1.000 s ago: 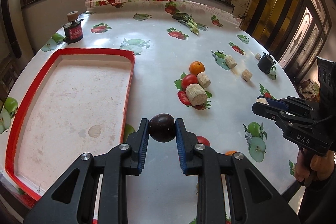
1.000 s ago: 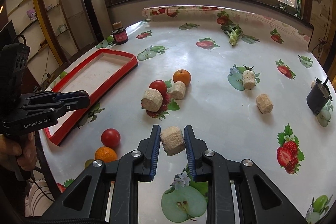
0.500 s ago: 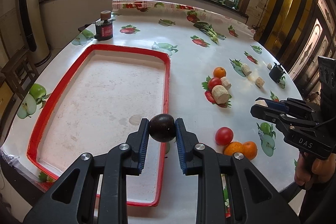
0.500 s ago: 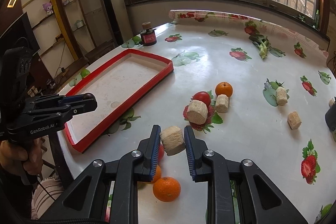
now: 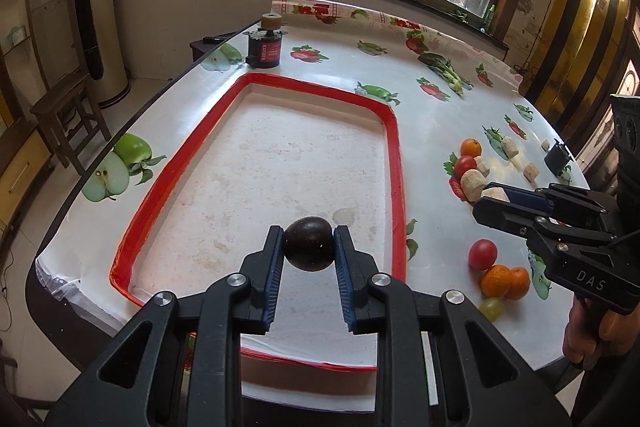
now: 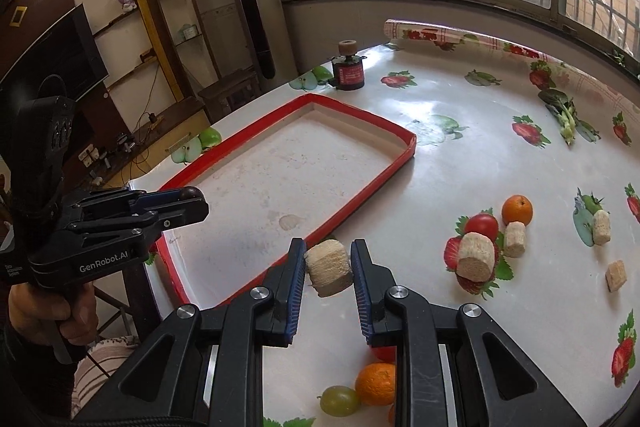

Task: Organize fruits
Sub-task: 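Carry the plum and cork over the red tray with both tools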

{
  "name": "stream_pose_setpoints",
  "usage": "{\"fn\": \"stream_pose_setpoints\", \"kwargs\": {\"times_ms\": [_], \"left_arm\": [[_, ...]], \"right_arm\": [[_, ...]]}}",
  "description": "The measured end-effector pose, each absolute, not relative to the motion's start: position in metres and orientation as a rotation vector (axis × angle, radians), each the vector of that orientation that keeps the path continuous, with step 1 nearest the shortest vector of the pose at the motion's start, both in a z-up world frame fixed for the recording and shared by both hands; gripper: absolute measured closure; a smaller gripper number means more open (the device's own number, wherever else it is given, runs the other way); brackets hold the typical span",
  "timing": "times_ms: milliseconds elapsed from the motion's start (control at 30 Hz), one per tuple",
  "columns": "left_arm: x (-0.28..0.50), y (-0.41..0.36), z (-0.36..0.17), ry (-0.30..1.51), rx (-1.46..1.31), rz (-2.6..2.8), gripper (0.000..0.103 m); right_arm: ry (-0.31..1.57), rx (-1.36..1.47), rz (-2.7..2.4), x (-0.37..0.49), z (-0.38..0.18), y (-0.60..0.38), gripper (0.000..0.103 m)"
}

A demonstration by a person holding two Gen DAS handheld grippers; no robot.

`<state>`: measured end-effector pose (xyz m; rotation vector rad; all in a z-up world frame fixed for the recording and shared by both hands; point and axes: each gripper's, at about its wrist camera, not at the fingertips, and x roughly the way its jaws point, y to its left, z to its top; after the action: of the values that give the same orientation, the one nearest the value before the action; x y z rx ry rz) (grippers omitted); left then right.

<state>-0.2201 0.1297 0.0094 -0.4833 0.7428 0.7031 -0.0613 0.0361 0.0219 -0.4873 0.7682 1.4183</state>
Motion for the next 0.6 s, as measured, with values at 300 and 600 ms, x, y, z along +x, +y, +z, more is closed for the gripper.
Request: {"fn": "stream_pose_setpoints", "kwargs": {"times_ms": [300,600], "left_arm": [[-0.241,0.151,-0.001,0.756,-0.511,0.757,0.081],[-0.245,0.169,-0.015,0.783,-0.534,0.781,0.081]], "right_arm": [[0.787,-0.535,1.464,-0.089,0.009,0.076,0.08],[0.82,-0.573,1.466,-0.095,-0.01,0.113,0.08]]}}
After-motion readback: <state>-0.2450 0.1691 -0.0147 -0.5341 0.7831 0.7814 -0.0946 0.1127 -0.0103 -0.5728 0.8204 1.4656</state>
